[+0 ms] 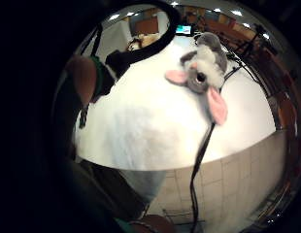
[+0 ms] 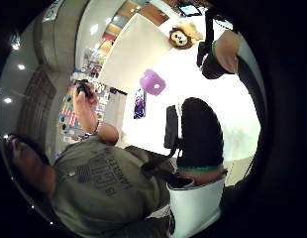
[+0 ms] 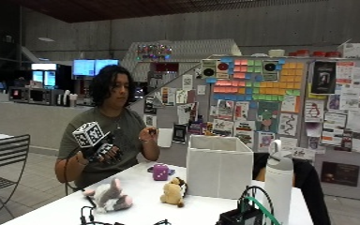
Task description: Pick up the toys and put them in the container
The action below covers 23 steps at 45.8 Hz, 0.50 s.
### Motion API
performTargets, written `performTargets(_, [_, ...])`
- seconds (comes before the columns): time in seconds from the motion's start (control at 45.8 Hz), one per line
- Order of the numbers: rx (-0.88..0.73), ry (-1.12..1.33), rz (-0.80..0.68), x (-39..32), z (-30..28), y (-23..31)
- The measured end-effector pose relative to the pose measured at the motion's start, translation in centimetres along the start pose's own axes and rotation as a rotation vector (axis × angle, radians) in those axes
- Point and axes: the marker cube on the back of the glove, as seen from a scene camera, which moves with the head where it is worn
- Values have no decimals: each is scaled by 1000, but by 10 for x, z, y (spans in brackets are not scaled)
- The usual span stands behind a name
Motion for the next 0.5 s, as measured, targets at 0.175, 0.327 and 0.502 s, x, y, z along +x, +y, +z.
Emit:
performTargets(0.175, [24,22,-12,-2,-18,-4])
performTargets(0.327, [76,89,-16,-4,-50,-14])
performTargets(0.502, [114,131,-18,-3,-87,-27])
